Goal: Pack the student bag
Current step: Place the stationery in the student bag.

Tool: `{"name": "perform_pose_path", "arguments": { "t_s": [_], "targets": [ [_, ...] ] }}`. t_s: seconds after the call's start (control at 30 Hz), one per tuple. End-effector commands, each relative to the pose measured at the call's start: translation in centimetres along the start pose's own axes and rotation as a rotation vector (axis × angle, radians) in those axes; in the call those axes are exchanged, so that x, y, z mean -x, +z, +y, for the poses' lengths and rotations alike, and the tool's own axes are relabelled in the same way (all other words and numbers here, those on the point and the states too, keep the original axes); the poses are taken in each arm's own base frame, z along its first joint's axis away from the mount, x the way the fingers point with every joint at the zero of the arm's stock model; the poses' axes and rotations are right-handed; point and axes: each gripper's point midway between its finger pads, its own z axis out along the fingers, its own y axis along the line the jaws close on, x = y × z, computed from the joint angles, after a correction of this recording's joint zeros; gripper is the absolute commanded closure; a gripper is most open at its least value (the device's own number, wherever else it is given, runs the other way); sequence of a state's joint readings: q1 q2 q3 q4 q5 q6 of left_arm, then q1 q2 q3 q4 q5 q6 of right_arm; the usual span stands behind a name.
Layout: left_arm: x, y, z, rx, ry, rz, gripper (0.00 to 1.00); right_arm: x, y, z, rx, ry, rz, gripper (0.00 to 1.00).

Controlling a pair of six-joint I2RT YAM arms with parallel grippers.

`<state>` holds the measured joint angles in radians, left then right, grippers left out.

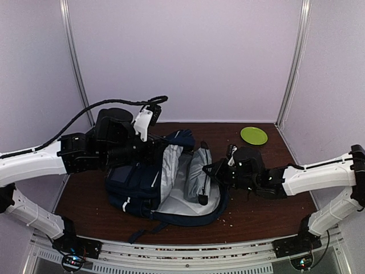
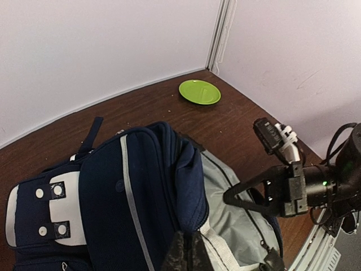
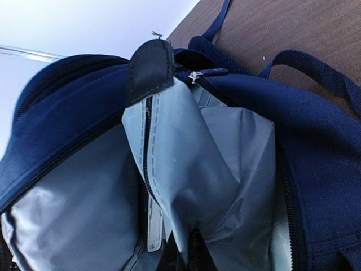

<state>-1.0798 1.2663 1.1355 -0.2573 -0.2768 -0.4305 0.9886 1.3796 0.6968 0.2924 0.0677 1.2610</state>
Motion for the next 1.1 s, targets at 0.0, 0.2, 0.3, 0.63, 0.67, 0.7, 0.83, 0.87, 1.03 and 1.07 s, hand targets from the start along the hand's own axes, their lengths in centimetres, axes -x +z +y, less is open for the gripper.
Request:
{"name": "perform_pose_path", "arguments": {
  "t_s": [0.0, 0.2, 0.3, 0.63, 0.67, 0.7, 0.83, 0.87, 1.03, 1.07],
  "targets": [
    [3.9, -1.9, 0.2, -0.001, -0.055, -0.110, 1.00, 0.5, 1.8, 6.1, 0.168, 0.098, -0.050, 1.00],
    [3.9, -2.0, 0.3, 0.004, -0.056, -0.105, 1.00, -0.8, 3.6, 8.4, 0.269, 0.108, -0.029, 1.00],
    [3.6, -1.9, 0.4, 0.011, -0.051, -0.099, 1.00, -2.0, 5.0, 4.8, 0.169, 0.119, -0.002, 1.00],
    [2.9, -1.4, 0.7, 0.031, -0.036, -0.083, 1.00, -4.6, 4.8, -1.4, -0.111, -0.019, 0.106, 0.50],
    [2.9, -1.4, 0.7, 0.031, -0.034, -0.082, 1.00, -4.6, 4.5, -1.2, -0.119, -0.035, 0.115, 0.48],
    [2.8, -1.4, 0.7, 0.032, -0.034, -0.081, 1.00, -4.7, 4.2, -1.0, -0.120, -0.051, 0.126, 0.46],
    [2.6, -1.3, 0.7, 0.033, -0.027, -0.071, 1.00, -4.3, 2.1, -0.6, -0.161, -0.132, 0.151, 0.43],
    [2.5, -1.2, 0.8, 0.035, -0.027, -0.069, 1.00, -4.1, 1.6, -0.6, -0.170, -0.151, 0.152, 0.43],
    [2.3, -1.2, 0.8, 0.034, -0.026, -0.065, 1.00, -2.7, -0.6, -0.4, -0.185, -0.232, 0.128, 0.43],
    [2.3, -1.1, 0.8, 0.033, -0.026, -0.066, 1.00, -2.6, -0.7, 0.0, -0.175, -0.240, 0.129, 0.42]
  ]
}}
